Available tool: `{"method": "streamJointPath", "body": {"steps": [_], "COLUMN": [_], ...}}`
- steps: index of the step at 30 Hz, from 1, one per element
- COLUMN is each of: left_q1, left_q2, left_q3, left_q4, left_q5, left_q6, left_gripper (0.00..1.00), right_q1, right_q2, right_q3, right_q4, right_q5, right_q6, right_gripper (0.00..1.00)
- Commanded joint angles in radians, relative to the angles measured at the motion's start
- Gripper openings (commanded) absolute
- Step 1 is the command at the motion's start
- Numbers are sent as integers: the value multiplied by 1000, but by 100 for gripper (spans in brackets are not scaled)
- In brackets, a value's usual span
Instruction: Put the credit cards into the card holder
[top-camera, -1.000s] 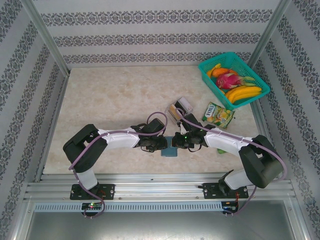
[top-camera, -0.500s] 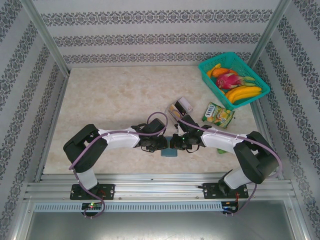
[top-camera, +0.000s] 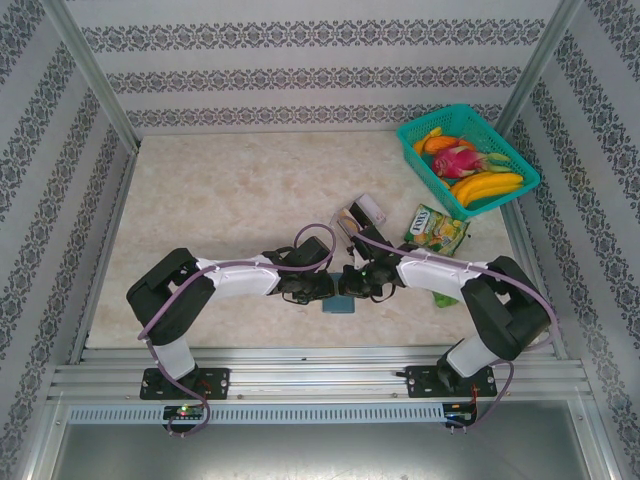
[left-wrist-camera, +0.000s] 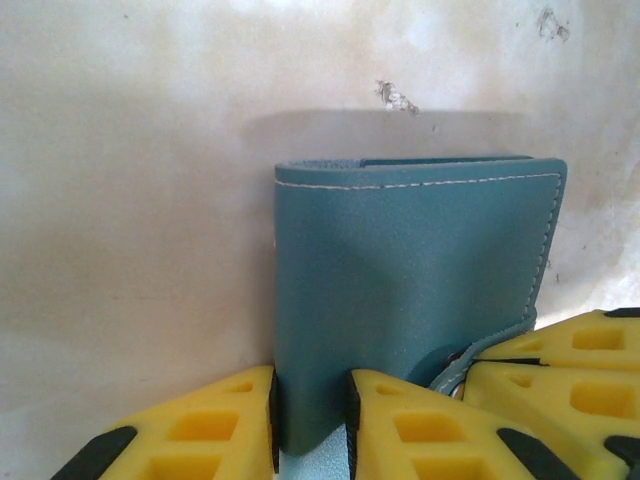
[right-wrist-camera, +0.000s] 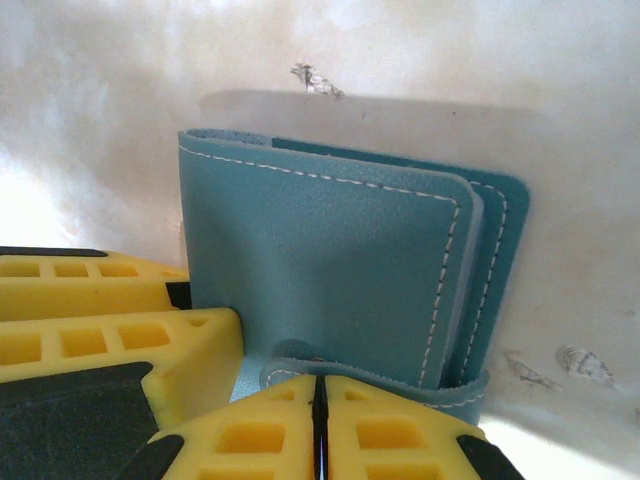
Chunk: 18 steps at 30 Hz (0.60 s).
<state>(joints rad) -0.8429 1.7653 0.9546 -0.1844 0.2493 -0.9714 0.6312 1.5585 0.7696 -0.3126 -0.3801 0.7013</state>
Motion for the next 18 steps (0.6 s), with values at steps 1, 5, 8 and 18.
{"method": "streamJointPath", "body": {"steps": [1, 5, 8, 18], "left_q1": [-44, -44, -44, -44], "left_q2": [48, 40, 36, 28], "left_q3": [-15, -29, -35, -42], "left_q4": [-5, 10, 13, 20], "left_q5": [19, 18, 14, 12], "left_q6": [13, 6, 3, 5], "left_gripper": [25, 24, 24, 23], "right_q1": [16, 21, 30, 37], "right_q2": [71, 127, 169, 247], "right_q3": [13, 51, 83, 147], "right_q4": [-40, -108, -155, -283], "right_q5": [75, 109, 141, 290], "right_q6": [3, -9, -16, -19], "right_gripper": [10, 9, 8, 7]}}
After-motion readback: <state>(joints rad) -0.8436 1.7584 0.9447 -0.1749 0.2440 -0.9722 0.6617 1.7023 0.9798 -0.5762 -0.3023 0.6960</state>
